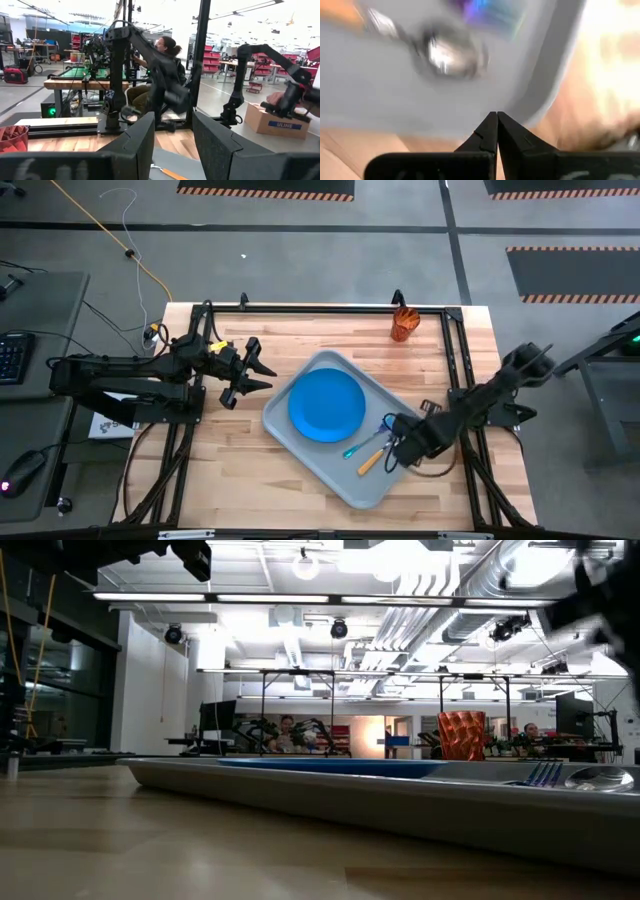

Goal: Pick and place plate/cup/fork/spoon on tray
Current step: Put the orange cup on the middle top of the gray serving tray

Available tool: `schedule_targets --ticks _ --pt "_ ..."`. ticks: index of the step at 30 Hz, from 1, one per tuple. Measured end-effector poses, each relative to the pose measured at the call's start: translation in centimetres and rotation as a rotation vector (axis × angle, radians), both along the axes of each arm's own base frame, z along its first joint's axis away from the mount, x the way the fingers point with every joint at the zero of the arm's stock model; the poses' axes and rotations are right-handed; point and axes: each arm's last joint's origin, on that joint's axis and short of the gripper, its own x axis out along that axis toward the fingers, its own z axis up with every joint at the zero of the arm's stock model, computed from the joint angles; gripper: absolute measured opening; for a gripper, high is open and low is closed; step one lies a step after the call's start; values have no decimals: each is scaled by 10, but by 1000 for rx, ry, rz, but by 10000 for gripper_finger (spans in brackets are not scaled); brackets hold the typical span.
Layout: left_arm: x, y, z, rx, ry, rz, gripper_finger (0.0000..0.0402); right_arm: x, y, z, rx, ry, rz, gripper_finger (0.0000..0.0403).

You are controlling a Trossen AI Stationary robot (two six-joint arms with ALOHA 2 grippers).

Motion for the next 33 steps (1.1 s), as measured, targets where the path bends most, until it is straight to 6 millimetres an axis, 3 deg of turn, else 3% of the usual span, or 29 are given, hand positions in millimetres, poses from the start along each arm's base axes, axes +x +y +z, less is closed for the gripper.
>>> schedule_targets --ticks 4,8,14,21,25,29,33 --pt "0 0 0 0 0 0 124 -1 -14 34 -134 -341 -1 0" --pt "0 0 0 0 0 0 124 2 -43 56 -336 -549 -103 0" --pt "0 0 1 10 -17 1 124 11 -110 72 -500 -543 -272 13" --pt "0 0 1 34 -23 5 124 19 -206 88 -416 -600 -439 124" --pt "0 0 1 34 -23 5 124 9 -255 106 -352 -712 -504 208" --pt "0 0 0 33 -15 5 124 -9 -283 111 -340 -711 -576 267" --pt "0 0 0 40 -16 6 124 -18 -294 105 -294 -670 -606 285"
